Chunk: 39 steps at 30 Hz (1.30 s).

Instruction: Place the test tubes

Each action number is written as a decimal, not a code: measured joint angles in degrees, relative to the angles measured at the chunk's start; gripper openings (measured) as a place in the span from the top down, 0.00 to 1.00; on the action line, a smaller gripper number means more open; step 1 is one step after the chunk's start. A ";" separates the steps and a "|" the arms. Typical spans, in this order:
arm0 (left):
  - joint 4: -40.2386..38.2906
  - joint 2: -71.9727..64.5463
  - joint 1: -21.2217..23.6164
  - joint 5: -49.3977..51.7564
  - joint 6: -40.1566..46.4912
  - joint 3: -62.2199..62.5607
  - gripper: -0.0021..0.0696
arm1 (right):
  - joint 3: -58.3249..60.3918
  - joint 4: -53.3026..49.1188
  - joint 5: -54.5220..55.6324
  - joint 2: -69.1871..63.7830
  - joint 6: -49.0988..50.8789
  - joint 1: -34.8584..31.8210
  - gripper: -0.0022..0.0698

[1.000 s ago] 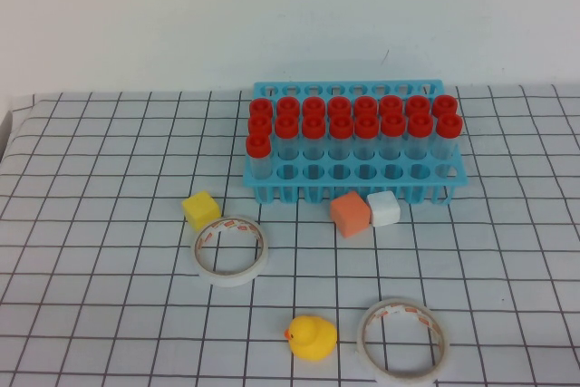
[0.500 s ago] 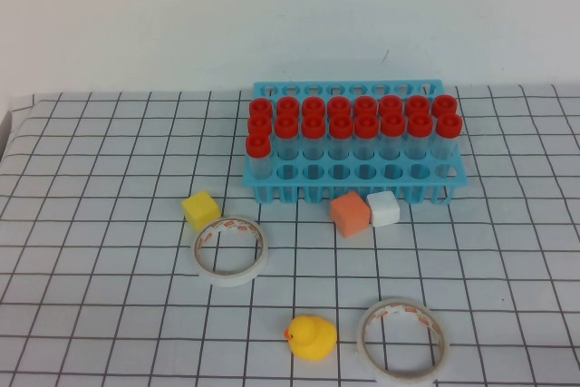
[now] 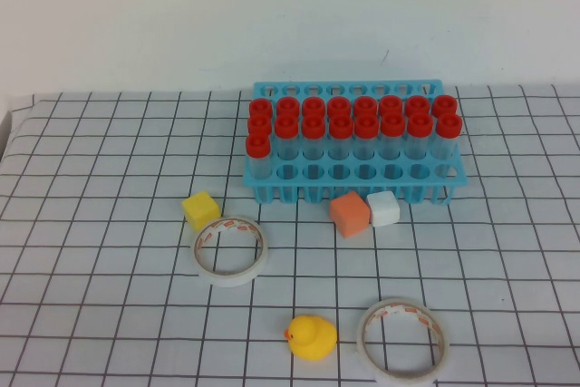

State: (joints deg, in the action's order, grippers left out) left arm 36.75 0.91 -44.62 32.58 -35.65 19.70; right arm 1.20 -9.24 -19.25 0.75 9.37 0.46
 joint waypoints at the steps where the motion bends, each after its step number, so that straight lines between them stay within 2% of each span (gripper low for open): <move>1: 0.00 0.00 0.00 0.00 0.00 0.00 0.97 | 0.00 0.00 0.00 0.00 0.00 0.00 0.97; 7: -2.19 0.00 0.00 0.32 1.68 -1.35 0.97 | 0.00 0.00 -0.04 0.00 0.00 0.00 0.97; 12: -8.19 0.00 4.19 3.29 8.77 -2.10 0.97 | 0.00 0.00 -0.27 0.00 0.00 0.00 0.97; 18: -14.19 0.00 16.67 1.37 14.29 -2.36 0.97 | -0.05 0.00 -0.27 0.00 0.00 0.00 0.97; 24: -28.93 0.00 31.76 -11.24 34.85 -4.81 0.97 | -0.05 0.00 -0.27 0.00 0.00 0.00 0.97; 29: -38.72 0.00 44.25 -14.17 40.05 -6.70 0.97 | -0.05 0.00 -0.27 0.00 0.00 0.00 0.97; 32: -40.22 0.00 48.91 -13.48 40.28 -7.92 0.97 | -0.05 0.00 -0.27 0.00 0.00 0.00 0.97; 34: -40.36 0.00 50.40 -13.47 40.28 -9.35 0.97 | -0.05 0.00 -0.27 0.00 0.00 0.00 0.97; 39: -40.81 0.00 51.03 -13.11 40.48 -14.89 0.97 | -0.05 0.00 -0.27 0.00 0.00 0.00 0.97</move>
State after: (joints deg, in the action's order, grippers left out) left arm -4.05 0.91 6.40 19.48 4.84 4.80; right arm 1.15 -9.24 -19.51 0.75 9.37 0.46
